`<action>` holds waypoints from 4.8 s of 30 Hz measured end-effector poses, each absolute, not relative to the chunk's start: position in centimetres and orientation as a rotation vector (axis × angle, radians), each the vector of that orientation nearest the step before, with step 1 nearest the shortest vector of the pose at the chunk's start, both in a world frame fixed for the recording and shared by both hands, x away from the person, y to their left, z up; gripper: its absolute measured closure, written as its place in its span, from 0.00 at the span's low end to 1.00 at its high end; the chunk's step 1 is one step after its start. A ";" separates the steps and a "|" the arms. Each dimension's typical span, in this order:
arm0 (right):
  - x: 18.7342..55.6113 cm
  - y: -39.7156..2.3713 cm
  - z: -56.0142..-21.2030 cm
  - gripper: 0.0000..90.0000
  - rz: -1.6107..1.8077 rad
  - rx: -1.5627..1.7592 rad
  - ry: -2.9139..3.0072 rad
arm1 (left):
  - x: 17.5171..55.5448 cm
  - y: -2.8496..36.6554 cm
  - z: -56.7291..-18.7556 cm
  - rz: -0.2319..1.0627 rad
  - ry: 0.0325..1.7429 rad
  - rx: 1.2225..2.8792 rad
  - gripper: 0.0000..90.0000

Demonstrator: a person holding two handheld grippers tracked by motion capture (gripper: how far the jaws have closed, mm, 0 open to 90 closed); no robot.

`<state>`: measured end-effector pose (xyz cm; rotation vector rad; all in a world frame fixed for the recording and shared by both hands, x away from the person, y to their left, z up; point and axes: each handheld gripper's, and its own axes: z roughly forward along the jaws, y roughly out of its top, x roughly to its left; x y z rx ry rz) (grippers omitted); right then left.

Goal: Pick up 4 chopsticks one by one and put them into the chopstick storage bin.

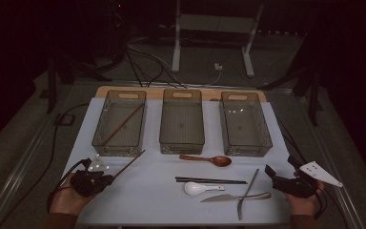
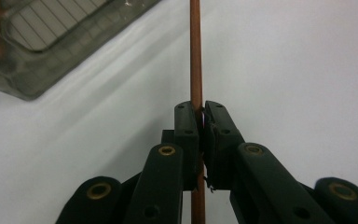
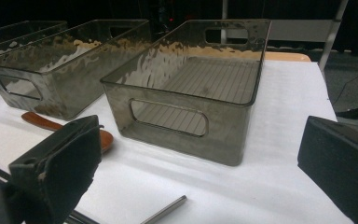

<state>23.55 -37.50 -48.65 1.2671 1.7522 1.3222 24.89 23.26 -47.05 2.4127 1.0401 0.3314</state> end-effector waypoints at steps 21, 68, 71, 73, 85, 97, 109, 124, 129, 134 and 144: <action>23.5 -37.5 -48.6 0.00 1.326 1.271 1.749 | 27.7 22.0 -43.8 0.379 1.068 2.358 0.96; 23.6 -37.5 -48.7 0.00 1.323 1.269 1.755 | 34.9 22.1 -40.5 0.468 1.233 2.256 0.96; 23.6 -37.5 -48.7 0.00 1.324 1.271 1.756 | 35.3 22.2 -40.3 0.471 1.242 2.251 0.96; 23.6 -37.5 -48.7 0.00 1.323 1.269 1.756 | 35.5 22.2 -40.2 0.472 1.250 2.250 0.96; 23.6 -37.5 -48.7 0.00 1.323 1.270 1.756 | 37.3 22.6 -39.9 0.484 1.297 2.229 0.96; 23.6 -37.5 -48.7 0.00 1.324 1.269 1.759 | 38.6 23.0 -40.0 0.491 1.344 2.214 0.96; 23.6 -37.4 -48.7 0.00 1.321 1.268 1.761 | 39.6 23.2 -40.5 0.488 1.379 2.191 0.96; 23.6 -37.4 -48.7 0.00 1.323 1.267 1.764 | 41.0 22.8 -41.5 0.474 1.419 2.182 0.96; 23.6 -37.4 -48.7 0.00 1.323 1.268 1.764 | 41.5 22.7 -41.9 0.459 1.429 2.171 0.96; 23.6 -37.4 -48.7 0.00 1.324 1.266 1.766 | 41.7 22.5 -42.2 0.497 1.445 2.117 0.59; 23.6 -37.4 -48.7 0.00 1.324 1.268 1.765 | 41.2 22.5 -41.7 0.526 1.426 2.071 0.10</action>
